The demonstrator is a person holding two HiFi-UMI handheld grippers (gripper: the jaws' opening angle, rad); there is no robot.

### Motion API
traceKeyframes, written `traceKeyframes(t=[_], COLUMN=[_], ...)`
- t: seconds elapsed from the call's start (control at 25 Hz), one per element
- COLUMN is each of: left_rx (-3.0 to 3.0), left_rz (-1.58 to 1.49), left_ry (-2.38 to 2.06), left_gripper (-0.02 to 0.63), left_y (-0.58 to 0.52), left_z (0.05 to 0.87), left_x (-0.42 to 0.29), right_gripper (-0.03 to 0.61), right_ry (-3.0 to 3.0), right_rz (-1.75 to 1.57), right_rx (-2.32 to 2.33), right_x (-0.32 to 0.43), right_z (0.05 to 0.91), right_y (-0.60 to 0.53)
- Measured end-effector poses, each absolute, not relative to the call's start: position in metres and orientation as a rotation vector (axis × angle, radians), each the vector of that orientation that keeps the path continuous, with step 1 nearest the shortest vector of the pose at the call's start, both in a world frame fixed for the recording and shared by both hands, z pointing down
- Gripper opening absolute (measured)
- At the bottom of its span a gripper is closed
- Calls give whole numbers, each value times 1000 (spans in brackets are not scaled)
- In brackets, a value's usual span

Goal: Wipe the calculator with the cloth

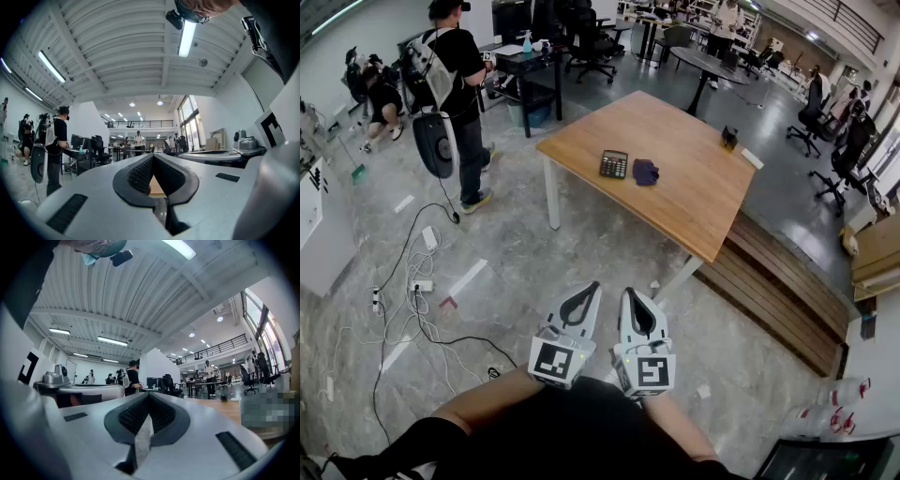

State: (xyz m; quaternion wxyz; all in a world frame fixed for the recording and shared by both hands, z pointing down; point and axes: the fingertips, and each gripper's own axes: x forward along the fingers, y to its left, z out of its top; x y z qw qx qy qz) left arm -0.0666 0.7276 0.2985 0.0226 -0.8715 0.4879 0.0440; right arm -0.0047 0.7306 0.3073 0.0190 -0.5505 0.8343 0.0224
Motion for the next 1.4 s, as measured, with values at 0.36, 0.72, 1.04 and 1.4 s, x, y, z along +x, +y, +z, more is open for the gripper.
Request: traceKeyframes(t=[0.36, 0.72, 1.04, 1.4], left_rx=[-2675, -2666, -2719, -2834], left_rz=[134, 130, 67, 51], left_ry=[1565, 1631, 1624, 1601], left_gripper=[6, 6, 6, 6], left_y=[721, 721, 673, 512], left_z=[304, 315, 339, 379], left_x=[-42, -7, 6, -9], right_gripper=[15, 15, 15, 15], right_ry=[2613, 2626, 2624, 2633], right_rz=[110, 0, -60, -112], right_rx=[-1685, -1625, -1704, -1844], right_x=[23, 60, 69, 53], right_z=[311, 321, 351, 390], right_y=[724, 719, 667, 515])
